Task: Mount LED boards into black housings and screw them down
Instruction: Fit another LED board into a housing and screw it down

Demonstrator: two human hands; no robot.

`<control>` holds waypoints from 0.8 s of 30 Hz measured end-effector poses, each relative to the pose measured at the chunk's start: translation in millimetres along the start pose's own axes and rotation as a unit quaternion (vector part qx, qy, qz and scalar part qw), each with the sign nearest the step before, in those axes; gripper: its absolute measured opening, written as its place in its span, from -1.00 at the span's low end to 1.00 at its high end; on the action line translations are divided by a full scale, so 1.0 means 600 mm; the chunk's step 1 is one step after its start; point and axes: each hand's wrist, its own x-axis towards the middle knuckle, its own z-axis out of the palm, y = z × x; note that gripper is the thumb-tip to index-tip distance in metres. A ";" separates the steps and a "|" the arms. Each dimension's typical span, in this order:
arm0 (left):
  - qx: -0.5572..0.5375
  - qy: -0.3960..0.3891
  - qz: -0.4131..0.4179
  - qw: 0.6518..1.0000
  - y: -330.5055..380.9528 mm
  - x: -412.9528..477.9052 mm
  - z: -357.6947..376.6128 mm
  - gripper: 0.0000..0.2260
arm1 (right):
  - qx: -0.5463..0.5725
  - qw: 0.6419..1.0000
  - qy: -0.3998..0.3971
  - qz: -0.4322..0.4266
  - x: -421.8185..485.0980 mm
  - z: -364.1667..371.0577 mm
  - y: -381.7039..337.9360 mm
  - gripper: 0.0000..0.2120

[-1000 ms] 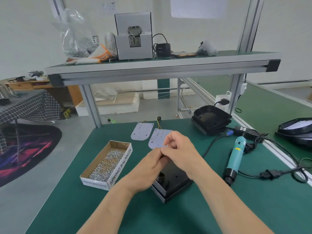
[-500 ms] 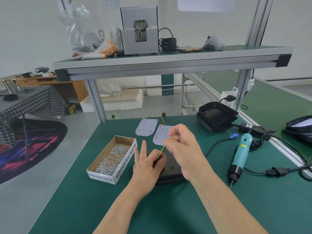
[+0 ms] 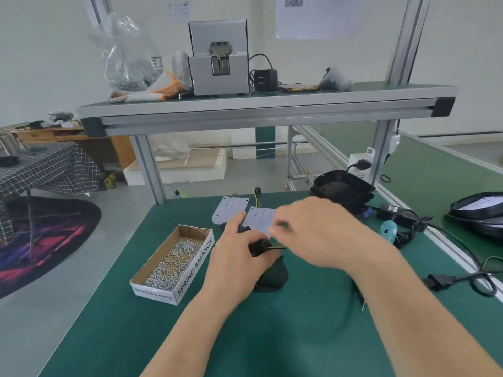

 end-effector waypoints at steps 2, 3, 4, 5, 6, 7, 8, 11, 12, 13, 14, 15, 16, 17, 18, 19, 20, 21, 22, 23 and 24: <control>0.024 0.001 0.021 1.000 0.008 0.004 -0.004 -0.87 | -0.008 0.998 -0.057 -0.009 0.010 0.011 -0.016 -0.67; 0.034 -0.002 0.024 0.999 0.013 0.007 -0.007 -0.87 | 0.023 0.996 -0.082 -0.008 0.013 0.016 -0.016 -0.65; 0.040 -0.007 0.023 0.999 0.015 0.010 -0.012 -0.85 | 0.062 0.993 -0.096 -0.006 0.013 0.019 -0.012 -0.64; 0.042 -0.013 0.024 0.999 0.016 0.011 -0.017 -0.82 | 0.101 0.990 -0.100 -0.009 0.012 0.021 -0.006 -0.64; 0.040 -0.024 0.030 0.998 0.015 0.013 -0.024 -0.80 | 0.137 0.986 -0.096 -0.015 0.011 0.024 0.000 -0.64; 0.034 -0.036 0.039 0.998 0.013 0.014 -0.031 -0.78 | 0.172 0.981 -0.088 -0.022 0.008 0.026 0.003 -0.64; 0.021 -0.052 0.048 0.997 0.008 0.015 -0.041 -0.75 | 0.213 0.974 -0.074 -0.024 0.007 0.030 0.004 -0.63; -0.083 -0.137 0.029 0.987 -0.010 0.020 -0.080 -0.42 | 0.345 0.938 -0.034 -0.002 0.005 0.041 0.010 -0.61; -0.150 -0.146 0.005 0.978 -0.017 0.022 -0.093 -0.35 | 0.386 0.922 -0.033 0.006 0.004 0.042 0.015 -0.61; -0.215 -0.138 -0.014 0.967 -0.026 0.023 -0.101 -0.31 | 0.428 0.903 -0.042 0.014 0.003 0.044 0.021 -0.62; -0.259 -0.117 -0.030 0.958 -0.038 0.025 -0.105 -0.27 | 0.470 0.881 -0.055 0.018 0.001 0.047 0.028 -0.64; -0.287 -0.102 -0.039 0.952 -0.051 0.027 -0.104 -0.23 | 0.510 0.857 -0.069 0.019 0.000 0.049 0.032 -0.65; -0.316 -0.109 -0.040 0.942 -0.063 0.028 -0.100 -0.20 | 0.545 0.834 -0.082 0.015 -0.001 0.051 0.034 -0.66; -0.356 -0.138 -0.032 0.924 -0.072 0.027 -0.092 -0.17 | 0.575 0.813 -0.093 0.007 -0.002 0.053 0.035 -0.63; -0.400 -0.178 -0.028 0.899 -0.080 0.026 -0.081 -0.16 | 0.596 0.797 -0.102 -0.004 -0.001 0.055 0.034 -0.60; -0.438 -0.213 -0.035 0.873 -0.083 0.024 -0.071 -0.16 | 0.612 0.783 -0.108 -0.013 0.000 0.058 0.032 -0.58; -0.466 -0.238 -0.046 0.851 -0.083 0.023 -0.065 -0.19 | 0.622 0.775 -0.110 -0.017 0.000 0.060 0.031 -0.59; -0.485 -0.245 -0.056 0.837 -0.082 0.024 -0.059 -0.24 | 0.629 0.770 -0.110 -0.019 0.001 0.062 0.031 -0.62; -0.502 -0.240 -0.061 0.828 -0.080 0.027 -0.053 -0.31 | 0.632 0.767 -0.109 -0.020 0.001 0.066 0.033 -0.65; -0.520 -0.225 -0.067 0.821 -0.080 0.028 -0.046 -0.40 | 0.633 0.767 -0.103 -0.021 0.001 0.068 0.035 -0.69; -0.533 -0.209 -0.071 0.817 -0.079 0.028 -0.041 -0.51 | 0.633 0.769 -0.090 -0.019 0.001 0.069 0.037 -0.76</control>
